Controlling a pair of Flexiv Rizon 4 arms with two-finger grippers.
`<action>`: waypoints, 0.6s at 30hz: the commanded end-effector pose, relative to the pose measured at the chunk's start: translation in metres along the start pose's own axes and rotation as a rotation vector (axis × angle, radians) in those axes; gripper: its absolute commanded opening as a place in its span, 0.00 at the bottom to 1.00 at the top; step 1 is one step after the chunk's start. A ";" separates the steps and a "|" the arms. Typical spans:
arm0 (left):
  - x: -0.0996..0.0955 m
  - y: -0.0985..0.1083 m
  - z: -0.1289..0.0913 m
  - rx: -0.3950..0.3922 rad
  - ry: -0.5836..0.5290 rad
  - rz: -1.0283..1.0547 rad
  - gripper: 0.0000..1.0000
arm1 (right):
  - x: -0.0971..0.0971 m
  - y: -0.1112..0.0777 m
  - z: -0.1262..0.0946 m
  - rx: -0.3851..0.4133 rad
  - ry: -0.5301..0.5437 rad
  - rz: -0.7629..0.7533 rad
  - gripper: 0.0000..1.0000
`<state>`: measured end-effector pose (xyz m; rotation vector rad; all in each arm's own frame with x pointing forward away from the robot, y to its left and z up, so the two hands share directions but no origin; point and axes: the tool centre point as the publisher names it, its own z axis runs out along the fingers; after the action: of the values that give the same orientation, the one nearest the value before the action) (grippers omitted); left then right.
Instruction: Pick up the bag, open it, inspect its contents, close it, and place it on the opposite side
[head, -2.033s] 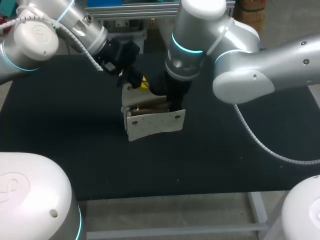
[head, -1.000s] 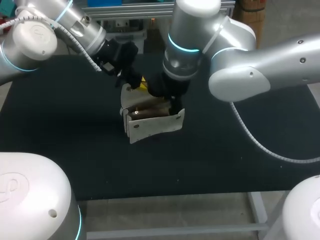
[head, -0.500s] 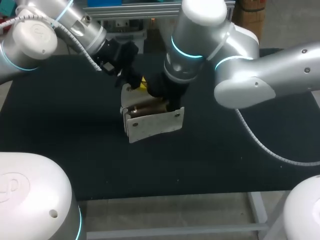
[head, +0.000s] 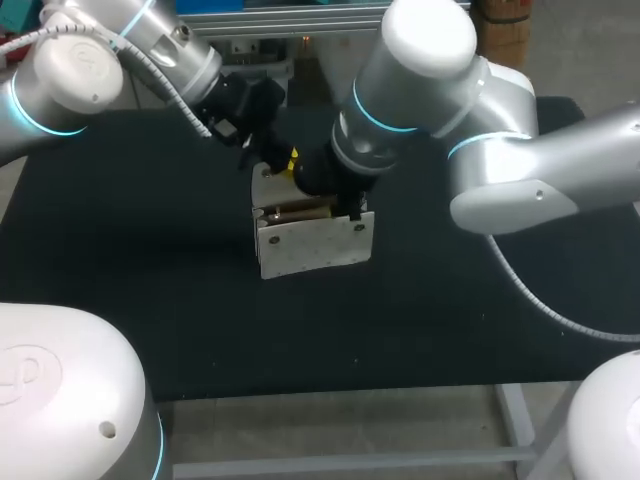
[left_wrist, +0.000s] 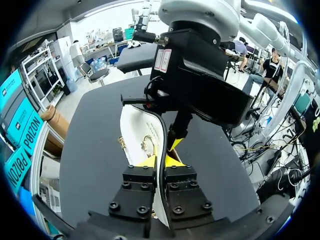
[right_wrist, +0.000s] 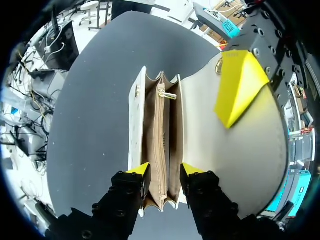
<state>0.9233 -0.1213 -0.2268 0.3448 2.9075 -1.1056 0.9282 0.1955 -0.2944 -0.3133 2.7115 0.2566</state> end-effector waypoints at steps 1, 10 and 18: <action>0.000 0.001 0.006 -0.001 0.004 0.002 0.00 | -0.003 -0.007 -0.002 -0.003 -0.015 0.009 0.30; 0.001 0.000 0.004 0.001 0.006 0.007 0.00 | -0.015 -0.017 0.010 0.004 -0.017 0.032 0.00; 0.000 -0.001 0.003 0.010 0.014 0.008 0.00 | -0.020 -0.018 0.024 0.027 -0.003 0.028 0.00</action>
<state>0.9240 -0.1224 -0.2293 0.3577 2.9079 -1.1130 0.9528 0.1805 -0.3033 -0.2672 2.7054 0.2403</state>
